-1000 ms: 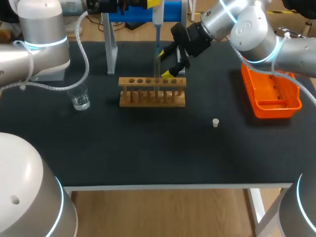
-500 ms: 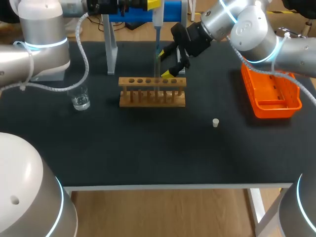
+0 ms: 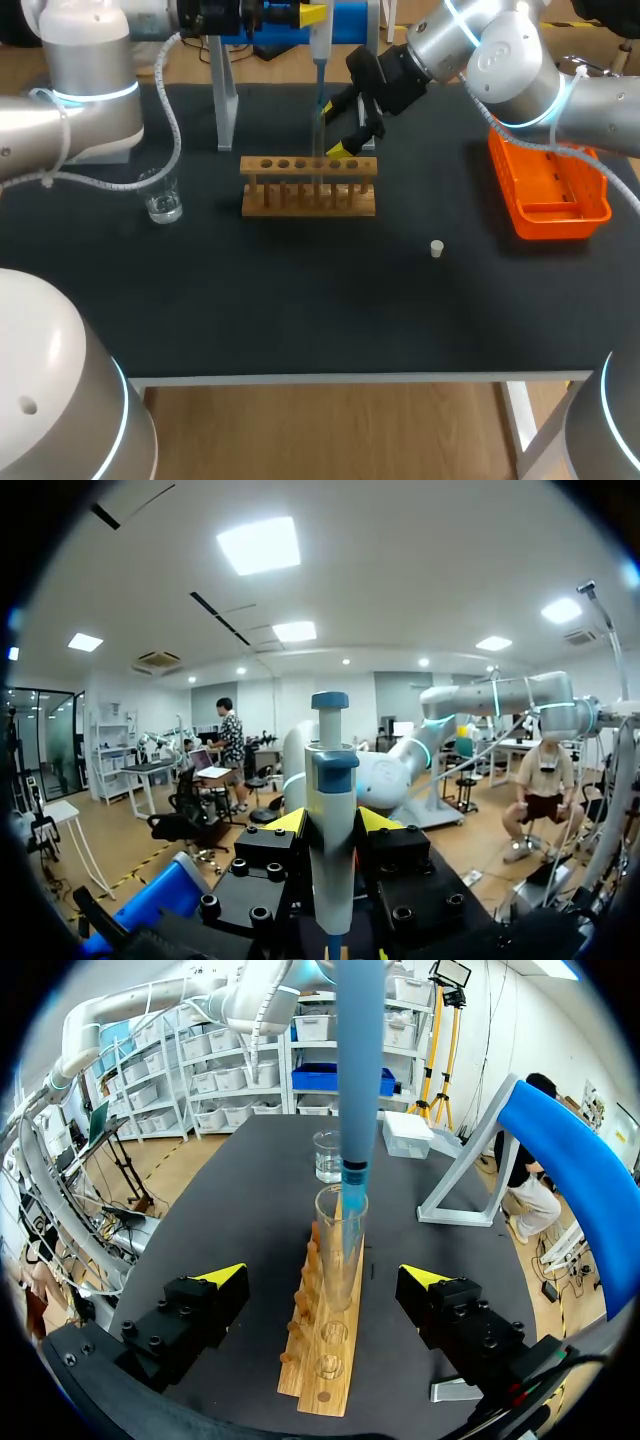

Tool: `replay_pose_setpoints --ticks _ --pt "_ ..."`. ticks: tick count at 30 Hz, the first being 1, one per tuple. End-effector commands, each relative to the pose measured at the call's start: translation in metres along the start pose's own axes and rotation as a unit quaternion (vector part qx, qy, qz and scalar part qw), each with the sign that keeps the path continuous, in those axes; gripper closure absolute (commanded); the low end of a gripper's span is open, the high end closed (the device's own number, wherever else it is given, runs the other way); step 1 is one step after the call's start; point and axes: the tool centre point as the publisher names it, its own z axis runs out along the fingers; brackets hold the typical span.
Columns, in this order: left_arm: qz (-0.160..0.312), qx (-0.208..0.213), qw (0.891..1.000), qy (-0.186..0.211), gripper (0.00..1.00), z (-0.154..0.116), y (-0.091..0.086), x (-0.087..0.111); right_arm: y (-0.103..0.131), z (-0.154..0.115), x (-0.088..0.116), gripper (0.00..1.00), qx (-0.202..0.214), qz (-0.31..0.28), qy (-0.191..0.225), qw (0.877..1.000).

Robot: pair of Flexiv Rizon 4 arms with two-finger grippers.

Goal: Invert the test tube, pick up the pipette, mount the tip to pipette, aspirate from beaker and dispense into the tube, eject the tip, return the pipette, and cap with the stopper.

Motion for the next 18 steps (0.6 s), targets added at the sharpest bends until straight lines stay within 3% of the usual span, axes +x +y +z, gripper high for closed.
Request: replay_pose_setpoints --ticks 1,18 --pt "0.001 0.0 1.0 -0.001 1.0 0.0006 0.0005 -0.0003 0.0005 -0.0015 0.0006 0.0 0.002 0.0 0.0 1.0" --pt "0.001 -0.006 1.0 -0.004 1.0 0.0007 0.0061 0.0019 0.0005 -0.0015 0.0006 0.0 0.002 0.0 0.0 1.0"
